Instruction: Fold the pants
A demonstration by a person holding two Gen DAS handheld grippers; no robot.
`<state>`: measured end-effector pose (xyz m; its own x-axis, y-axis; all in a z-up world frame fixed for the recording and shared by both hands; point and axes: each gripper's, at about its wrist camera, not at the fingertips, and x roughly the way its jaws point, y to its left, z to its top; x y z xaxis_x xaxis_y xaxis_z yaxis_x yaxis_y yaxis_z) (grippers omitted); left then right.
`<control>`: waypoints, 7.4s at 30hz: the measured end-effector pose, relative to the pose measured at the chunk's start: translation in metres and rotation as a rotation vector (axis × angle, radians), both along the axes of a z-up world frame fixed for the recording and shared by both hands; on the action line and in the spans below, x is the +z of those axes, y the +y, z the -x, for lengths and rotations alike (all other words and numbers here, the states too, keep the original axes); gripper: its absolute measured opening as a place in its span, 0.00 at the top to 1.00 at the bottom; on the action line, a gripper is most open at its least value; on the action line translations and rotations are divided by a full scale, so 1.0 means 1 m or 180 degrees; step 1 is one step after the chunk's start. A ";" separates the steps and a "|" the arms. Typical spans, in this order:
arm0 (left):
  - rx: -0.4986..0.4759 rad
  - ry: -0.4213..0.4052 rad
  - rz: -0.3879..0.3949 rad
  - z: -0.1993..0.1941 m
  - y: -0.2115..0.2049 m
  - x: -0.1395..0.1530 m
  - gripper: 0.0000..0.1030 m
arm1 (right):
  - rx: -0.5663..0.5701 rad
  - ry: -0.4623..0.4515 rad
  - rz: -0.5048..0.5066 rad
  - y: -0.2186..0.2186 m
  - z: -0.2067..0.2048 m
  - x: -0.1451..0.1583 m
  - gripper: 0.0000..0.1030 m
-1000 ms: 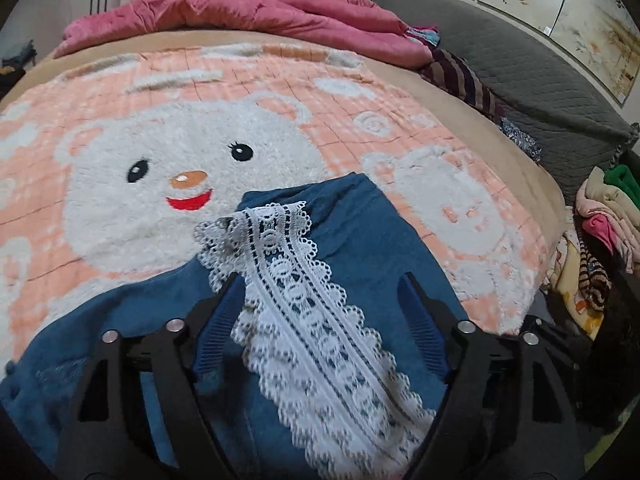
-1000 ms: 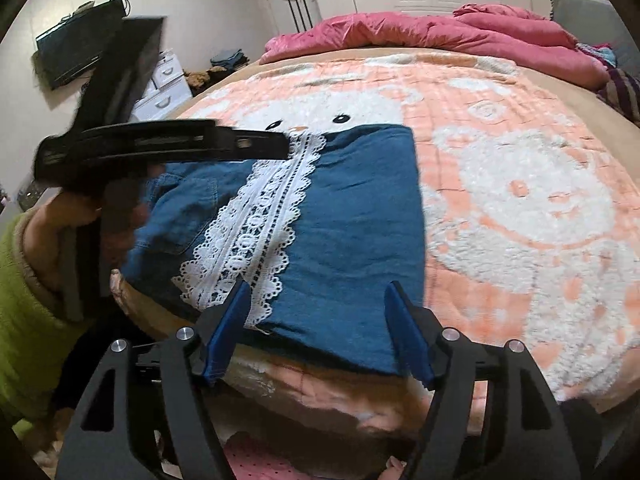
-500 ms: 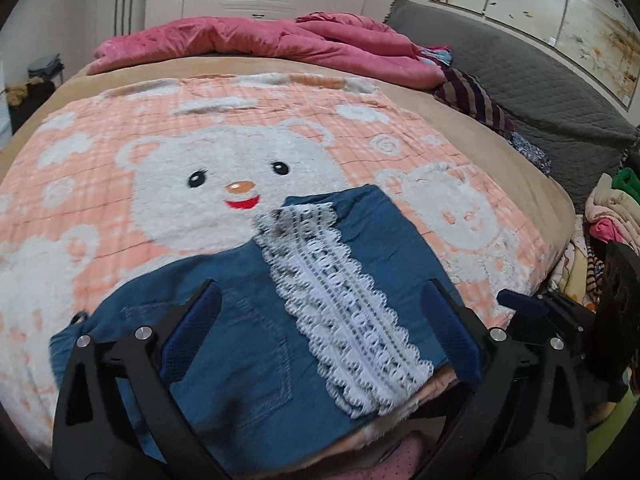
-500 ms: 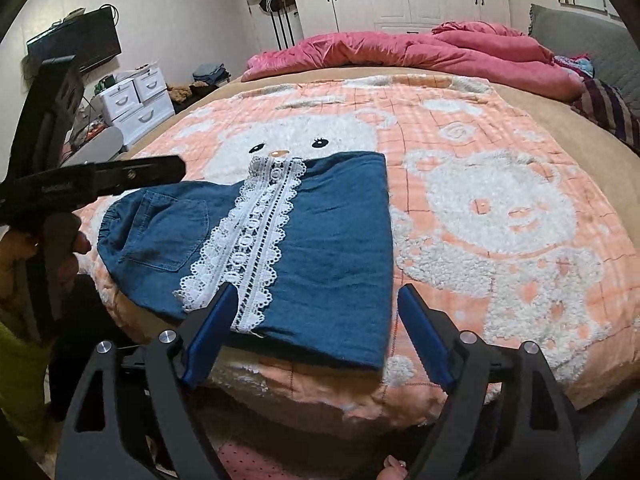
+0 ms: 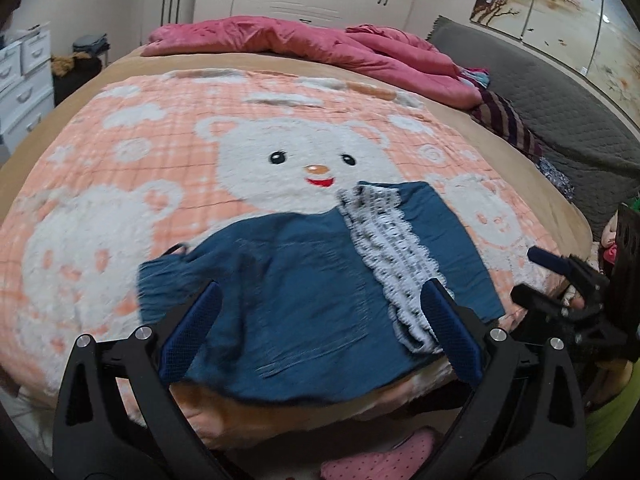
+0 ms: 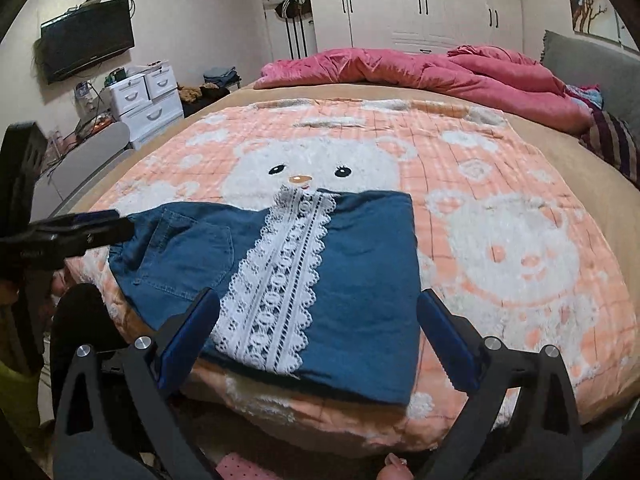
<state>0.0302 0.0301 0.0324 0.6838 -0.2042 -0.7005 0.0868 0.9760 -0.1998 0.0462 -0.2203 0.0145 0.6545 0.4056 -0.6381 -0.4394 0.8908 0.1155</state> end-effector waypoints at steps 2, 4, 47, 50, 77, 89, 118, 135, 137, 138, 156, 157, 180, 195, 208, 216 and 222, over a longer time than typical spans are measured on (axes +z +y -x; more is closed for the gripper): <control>0.0047 -0.0013 0.0003 0.006 0.008 0.000 0.09 | 0.0028 -0.0011 0.0030 0.006 -0.001 0.002 0.05; 0.0088 -0.0010 -0.0001 0.009 0.016 -0.001 0.09 | 0.0054 -0.0031 0.0079 0.014 -0.002 0.005 0.05; 0.0373 0.0297 0.0828 0.022 0.080 -0.078 0.52 | 0.2480 0.0918 0.0776 0.276 -0.104 -0.023 0.06; 0.0424 0.0316 0.0887 0.022 0.086 -0.081 0.52 | 0.2586 0.1162 0.0754 0.287 -0.109 -0.040 0.30; 0.0039 0.0066 0.1571 -0.009 0.029 -0.033 0.49 | 0.2716 0.0612 -0.0751 0.116 -0.137 0.041 0.69; -0.0124 0.0187 0.1292 -0.037 -0.048 -0.040 0.49 | 0.2454 0.0600 -0.1232 0.017 -0.169 0.010 0.48; -0.0615 -0.0141 0.0351 -0.010 -0.094 -0.019 0.34 | 0.0935 0.0747 -0.1110 -0.081 -0.100 0.007 0.21; -0.1051 0.0124 -0.0252 -0.005 -0.142 -0.059 0.55 | 0.0859 0.1344 -0.1066 -0.034 -0.127 -0.026 0.81; -0.1030 0.0097 -0.0220 -0.004 -0.138 -0.057 0.55 | 0.0991 0.1085 -0.1216 -0.038 -0.121 -0.008 0.82; -0.1022 0.0096 -0.0213 -0.004 -0.136 -0.057 0.55 | 0.1007 0.0974 -0.1213 -0.040 -0.121 -0.003 0.82; -0.1066 0.0150 0.0055 -0.004 -0.127 -0.052 0.49 | 0.0737 0.0659 -0.1001 -0.088 -0.101 -0.008 0.45; -0.1041 0.0111 0.0083 -0.002 -0.124 -0.047 0.49 | 0.0756 0.0550 -0.0921 -0.089 -0.092 -0.002 0.44; -0.0665 0.0342 0.0105 -0.111 -0.096 -0.033 0.44 | 0.1333 -0.0025 0.0689 0.003 -0.034 -0.028 0.74; -0.0749 0.0416 -0.0219 -0.121 -0.113 -0.068 0.44 | 0.1224 0.0640 0.0261 -0.038 -0.045 -0.065 0.90; -0.0718 0.0338 -0.0190 -0.116 -0.112 -0.062 0.44 | 0.1111 0.0481 0.0181 -0.034 -0.025 -0.040 0.66; -0.0726 0.0232 -0.0157 -0.105 -0.111 -0.048 0.44 | 0.0972 0.0373 0.0087 -0.044 -0.015 -0.027 0.54; -0.0737 0.0128 -0.0154 -0.096 -0.112 -0.037 0.42 | 0.0867 0.0275 -0.0026 -0.052 -0.010 -0.017 0.49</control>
